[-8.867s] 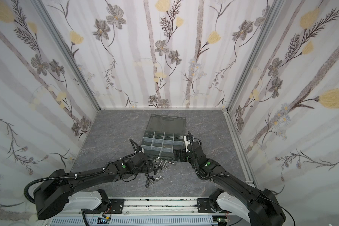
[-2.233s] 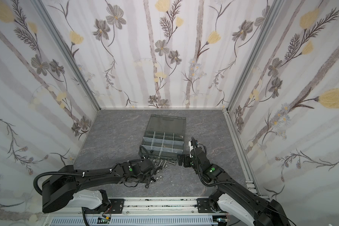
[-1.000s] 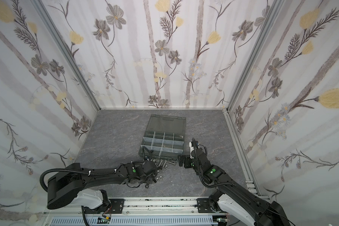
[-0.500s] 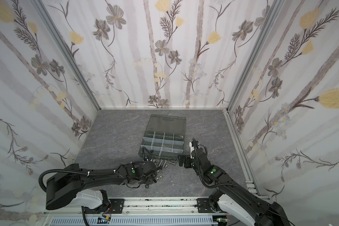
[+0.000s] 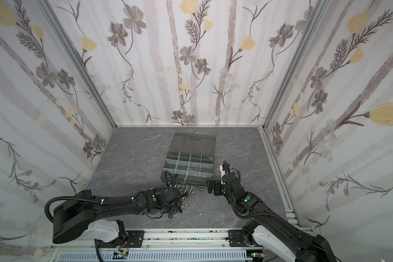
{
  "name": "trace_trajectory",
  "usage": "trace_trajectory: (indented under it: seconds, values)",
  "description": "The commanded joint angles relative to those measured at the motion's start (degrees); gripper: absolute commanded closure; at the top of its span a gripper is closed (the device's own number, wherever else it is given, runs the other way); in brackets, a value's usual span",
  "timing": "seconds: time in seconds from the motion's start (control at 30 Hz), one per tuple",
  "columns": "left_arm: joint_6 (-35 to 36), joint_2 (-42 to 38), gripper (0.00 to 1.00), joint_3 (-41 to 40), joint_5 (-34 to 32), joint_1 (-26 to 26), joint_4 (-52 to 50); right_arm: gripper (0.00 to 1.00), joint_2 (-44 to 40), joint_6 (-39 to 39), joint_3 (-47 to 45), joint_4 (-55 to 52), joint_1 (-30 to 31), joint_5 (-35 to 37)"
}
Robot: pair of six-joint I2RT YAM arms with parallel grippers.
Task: Sort the screws and nuts into containers
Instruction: Pick up the nut from the bottom-center of the table, then place the nut into the container.
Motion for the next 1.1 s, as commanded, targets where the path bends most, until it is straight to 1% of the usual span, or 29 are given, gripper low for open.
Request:
trace_trajectory:
  seconds: [0.0, 0.23, 0.4, 0.63, 0.87, 1.07]
  values:
    - [-0.7, 0.8, 0.77, -0.3, 2.7, -0.1, -4.4, 0.00, 0.0, 0.8, -0.1, 0.7, 0.1, 0.7]
    - [-0.5, 0.1, 0.77, 3.7, 1.1, 0.9, -4.4, 0.00, -0.3, 0.8, 0.2, 0.4, 0.1, 0.9]
    - [2.2, -1.1, 0.77, 7.2, -0.2, 4.8, -4.4, 0.00, -0.7, 0.8, 0.2, 0.2, 0.1, 1.1]
    - [8.1, -0.8, 0.77, 13.3, -3.2, 11.7, -4.3, 0.00, -1.0, 0.8, 0.5, 0.1, 0.1, 1.3]
    - [13.6, 3.1, 0.77, 19.6, -5.3, 16.9, -4.2, 0.00, -1.2, 0.8, 0.7, -0.3, 0.1, 1.6]
    - [16.6, 8.3, 0.77, 23.1, -5.3, 18.9, -3.8, 0.00, -0.9, 1.0, 1.0, -0.6, 0.1, 1.5]
